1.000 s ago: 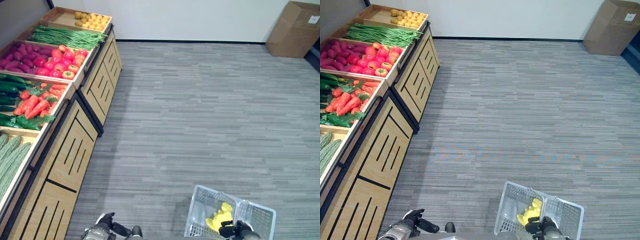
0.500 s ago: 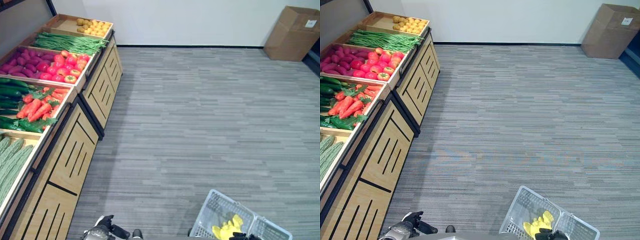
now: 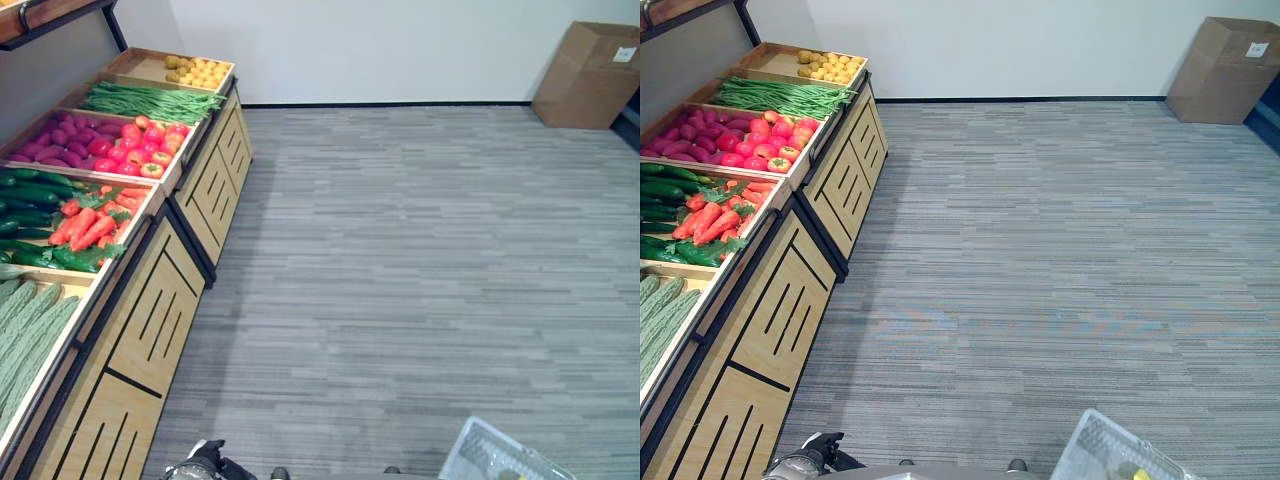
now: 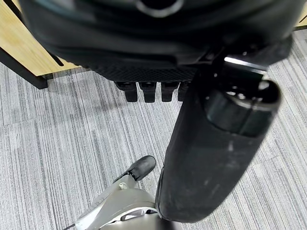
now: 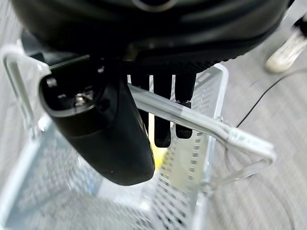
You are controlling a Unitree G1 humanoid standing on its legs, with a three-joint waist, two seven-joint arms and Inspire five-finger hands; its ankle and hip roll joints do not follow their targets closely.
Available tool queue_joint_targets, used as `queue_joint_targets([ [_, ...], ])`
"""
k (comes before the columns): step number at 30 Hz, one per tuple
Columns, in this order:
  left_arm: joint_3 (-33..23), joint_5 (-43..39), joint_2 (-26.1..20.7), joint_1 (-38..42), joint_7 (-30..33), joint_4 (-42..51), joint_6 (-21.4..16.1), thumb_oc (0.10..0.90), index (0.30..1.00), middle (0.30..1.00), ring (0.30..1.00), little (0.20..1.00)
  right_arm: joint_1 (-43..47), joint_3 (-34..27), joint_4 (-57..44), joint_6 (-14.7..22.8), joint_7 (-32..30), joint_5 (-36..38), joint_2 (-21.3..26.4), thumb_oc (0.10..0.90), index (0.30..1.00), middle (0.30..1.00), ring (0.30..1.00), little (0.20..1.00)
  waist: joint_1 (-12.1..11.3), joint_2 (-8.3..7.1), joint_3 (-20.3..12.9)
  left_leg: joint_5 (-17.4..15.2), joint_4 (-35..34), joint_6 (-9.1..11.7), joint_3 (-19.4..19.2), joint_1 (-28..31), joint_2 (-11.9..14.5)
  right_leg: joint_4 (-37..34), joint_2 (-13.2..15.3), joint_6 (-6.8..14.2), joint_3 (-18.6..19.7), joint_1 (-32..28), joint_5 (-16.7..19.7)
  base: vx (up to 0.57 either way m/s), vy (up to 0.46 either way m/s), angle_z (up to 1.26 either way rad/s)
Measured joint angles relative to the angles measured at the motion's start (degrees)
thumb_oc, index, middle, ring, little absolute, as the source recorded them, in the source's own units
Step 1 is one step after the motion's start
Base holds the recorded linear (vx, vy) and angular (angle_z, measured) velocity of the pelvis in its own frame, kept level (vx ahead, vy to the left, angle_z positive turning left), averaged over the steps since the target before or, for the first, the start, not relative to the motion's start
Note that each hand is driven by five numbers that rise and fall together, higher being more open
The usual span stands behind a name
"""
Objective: Get the vegetables into the basket
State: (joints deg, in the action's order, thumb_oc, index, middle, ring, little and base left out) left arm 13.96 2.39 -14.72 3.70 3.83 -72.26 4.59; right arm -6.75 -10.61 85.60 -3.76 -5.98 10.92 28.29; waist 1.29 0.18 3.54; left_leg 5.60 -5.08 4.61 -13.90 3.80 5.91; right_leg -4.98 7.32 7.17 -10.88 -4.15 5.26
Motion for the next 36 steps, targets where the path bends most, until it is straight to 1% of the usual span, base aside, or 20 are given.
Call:
queue_joint_targets([
  [1,0.0,0.0,0.0,0.0,0.0,0.0,0.0,0.9,1.0,1.0,1.0,1.0,-0.5,0.2,0.4,-0.4,0.0,0.0,-0.2,0.4,0.3,0.3,0.3,0.3,0.2,-0.11,0.0,0.0,0.0,0.0,0.0,-0.1,0.0,0.0,0.0,0.0,0.0,0.1,0.0,0.0,0.0,0.0],
  [2,0.0,0.2,0.0,0.2,0.0,-0.3,0.0,0.9,1.0,1.0,1.0,1.0,-0.6,2.5,0.7,-1.5,-0.1,0.0,-1.4,0.4,0.3,0.3,0.3,0.3,0.5,-0.21,0.1,0.0,0.0,0.0,-0.1,-0.1,0.0,0.0,-0.1,0.0,0.1,0.1,0.0,0.0,0.0,0.0],
  [3,0.0,0.6,0.1,0.3,0.0,-0.4,0.0,0.9,1.0,1.0,1.0,1.0,-0.7,2.8,0.8,-1.9,-0.1,0.0,-2.4,0.4,0.3,0.3,0.3,0.3,0.5,-0.23,0.1,0.0,0.0,0.0,-0.1,-0.1,0.0,0.0,-0.1,0.0,0.2,0.2,0.0,0.0,0.0,0.0],
  [5,0.0,1.0,0.1,0.3,0.1,-0.4,-0.1,0.9,1.0,1.0,1.0,1.0,-1.1,7.3,-0.3,-2.1,-0.5,0.1,-5.6,0.4,0.3,0.3,0.3,0.3,0.5,-0.35,0.2,0.0,0.0,0.0,-0.2,-0.2,0.1,0.0,-0.1,0.0,0.3,0.3,0.0,0.0,0.001,-0.02],
  [6,0.0,1.1,0.1,0.2,0.0,-0.4,-0.1,0.9,1.0,1.0,1.0,1.0,-0.9,7.1,-0.4,-2.2,-0.2,0.2,-6.4,0.4,0.3,0.3,0.3,0.3,0.7,-0.33,0.2,0.0,0.0,0.0,-0.3,-0.2,0.0,0.0,0.0,0.0,0.4,0.4,0.0,-0.01,0.002,-0.04],
  [8,0.0,1.1,0.1,0.2,0.1,-0.7,0.0,0.9,1.0,1.0,1.0,1.0,-0.8,9.8,-1.9,-2.2,-1.5,0.2,-8.0,0.4,0.3,0.3,0.3,0.3,1.0,-0.49,0.3,0.0,0.0,0.0,-0.3,-0.2,-0.1,0.0,0.1,0.1,0.4,0.4,-0.1,0.0,0.0,0.0],
  [10,0.0,1.1,0.0,0.2,0.1,-0.7,-0.1,0.9,1.0,1.0,1.0,1.0,-0.7,10.0,-2.2,-2.0,-1.0,0.2,-8.1,0.4,0.3,0.3,0.3,0.3,1.0,-0.83,0.5,0.0,0.0,0.0,-0.3,-0.2,-0.1,0.0,0.1,0.2,0.5,0.4,-0.1,0.0,0.0,0.0],
  [15,0.0,1.1,0.0,0.2,0.1,-0.6,-0.3,0.9,1.0,1.0,1.0,1.0,0.8,11.8,-4.3,-0.1,-0.7,0.2,-8.7,0.4,0.3,0.3,0.3,0.3,1.0,-0.65,0.6,0.0,0.0,0.0,-0.3,-0.1,-0.1,0.0,0.1,-0.1,0.4,0.3,0.0,0.0,0.0,0.0],
  [19,0.0,1.1,0.2,0.2,0.2,-0.6,-0.7,0.9,1.0,1.0,1.0,1.0,2.8,14.5,-5.3,0.5,-0.9,-0.2,-9.6,0.4,0.3,0.3,0.3,0.3,0.5,-0.6,0.7,0.0,0.0,-0.1,-0.2,-0.1,-0.1,0.0,0.1,-0.1,0.2,0.2,0.1,0.0,0.02,0.01],
  [20,0.0,1.1,0.3,0.2,0.7,-0.5,-0.8,0.9,1.0,1.0,1.0,1.0,3.7,17.2,-6.4,0.6,-1.0,-1.4,-10.5,0.4,0.3,0.3,0.3,0.3,0.1,-0.44,0.9,0.0,0.0,-0.1,-0.2,-0.1,-0.1,0.0,0.1,-0.1,0.2,0.2,0.1,0.0,0.04,0.0],
  [21,0.0,1.1,0.4,0.2,0.9,-0.4,-0.8,0.9,1.0,1.0,1.0,1.0,4.0,17.7,-6.7,0.8,-1.0,-1.8,-10.8,0.4,0.3,0.3,0.3,0.3,0.0,-0.56,1.2,0.0,0.0,-0.1,-0.2,-0.1,-0.2,0.0,0.1,-0.1,0.3,0.2,0.1,0.0,0.045,0.0],
  [24,-0.1,1.1,0.3,0.2,1.1,-0.1,-1.2,0.9,1.0,1.0,1.0,1.0,4.2,17.7,-7.7,0.7,-0.9,-2.4,-10.9,0.4,0.3,0.3,0.3,0.3,-0.5,-0.52,1.3,0.0,0.0,-0.1,-0.2,-0.1,-0.3,0.0,0.2,-0.1,0.2,0.2,0.1,-0.01,0.049,0.01],
  [26,-0.2,1.0,0.3,0.2,1.1,0.0,-1.3,0.9,1.0,1.0,1.0,1.0,4.4,17.7,-8.0,0.8,-0.9,-3.4,-10.6,0.4,0.3,0.3,0.3,0.3,-0.5,-0.57,1.6,-0.1,0.0,-0.1,-0.1,-0.2,-0.3,0.0,0.3,-0.1,0.2,0.3,0.1,-0.01,0.065,0.0],
  [28,-0.1,1.0,0.2,0.4,1.1,0.0,-1.3,0.9,1.0,1.0,1.0,1.0,5.2,17.7,-8.0,0.8,-0.7,-3.6,-10.5,0.4,0.3,0.3,0.3,0.3,-0.5,-1.01,2.1,-0.1,0.0,-0.2,-0.2,-0.6,-0.4,0.0,0.4,-0.1,0.3,0.8,0.1,0.0,0.108,-0.01],
  [31,-0.2,1.0,0.2,0.6,1.1,-0.4,-1.3,0.9,1.0,1.0,1.0,1.0,6.0,17.7,-7.8,0.7,-0.9,-3.8,-10.4,0.4,0.3,0.3,0.3,0.3,-0.5,-0.93,2.8,-0.3,0.0,-0.4,-0.2,-0.9,-0.8,0.0,0.7,0.0,0.4,0.9,0.2,0.03,0.104,-0.02],
  [32,-0.4,1.0,0.2,1.1,1.1,-0.4,-1.4,0.9,1.0,1.0,1.0,1.0,6.1,17.6,-7.8,0.7,-0.9,-3.8,-10.4,0.4,0.3,0.3,0.3,0.3,-0.5,-1.38,3.1,-0.7,0.0,-0.7,-0.4,-0.9,-1.2,0.1,1.1,0.2,0.5,1.1,0.2,0.02,0.197,-0.11],
  [33,-0.6,0.9,0.3,1.3,1.1,-0.4,-1.4,0.9,1.0,1.0,1.0,1.0,6.5,17.6,-7.8,0.7,-0.9,-3.8,-10.3,0.4,0.3,0.3,0.3,0.3,-0.5,-1.4,3.1,-1.0,0.0,-0.8,-0.7,-1.0,-1.5,0.8,1.4,0.3,1.0,1.7,0.1,-0.03,0.274,-0.24],
  [34,-1.0,0.9,0.4,2.5,1.1,-0.4,-1.3,0.9,1.0,1.0,1.0,1.0,7.8,17.6,-7.7,0.8,-0.9,-3.8,-9.8,0.4,0.3,0.3,0.3,0.3,-0.4,-1.58,3.9,-1.9,0.7,-2.0,-0.9,-2.1,-2.3,4.7,2.5,0.8,1.6,4.7,-0.3,-0.01,0.281,-0.42],
  [35,-0.8,0.9,0.5,5.0,1.0,-0.7,-1.2,0.9,1.0,1.0,1.0,1.0,11.0,17.6,-7.8,0.9,-0.9,-3.8,-8.7,0.4,0.3,0.3,0.3,0.3,-0.3,-0.48,6.9,-2.6,0.5,-3.3,-0.9,-2.5,-2.8,13.7,3.4,1.0,2.6,10.2,-0.5,0.08,0.206,-0.36],
  [36,-0.7,0.9,0.5,5.8,1.0,-0.7,-1.2,0.9,1.0,1.0,1.0,1.0,11.8,17.6,-8.0,1.0,-0.9,-3.8,-8.3,0.4,0.3,0.3,0.3,0.3,-0.2,-0.48,7.9,-2.6,0.1,-4.0,-0.8,-2.4,-2.8,18.3,4.1,1.0,2.9,12.7,-0.5,0.23,0.093,-0.23],
])
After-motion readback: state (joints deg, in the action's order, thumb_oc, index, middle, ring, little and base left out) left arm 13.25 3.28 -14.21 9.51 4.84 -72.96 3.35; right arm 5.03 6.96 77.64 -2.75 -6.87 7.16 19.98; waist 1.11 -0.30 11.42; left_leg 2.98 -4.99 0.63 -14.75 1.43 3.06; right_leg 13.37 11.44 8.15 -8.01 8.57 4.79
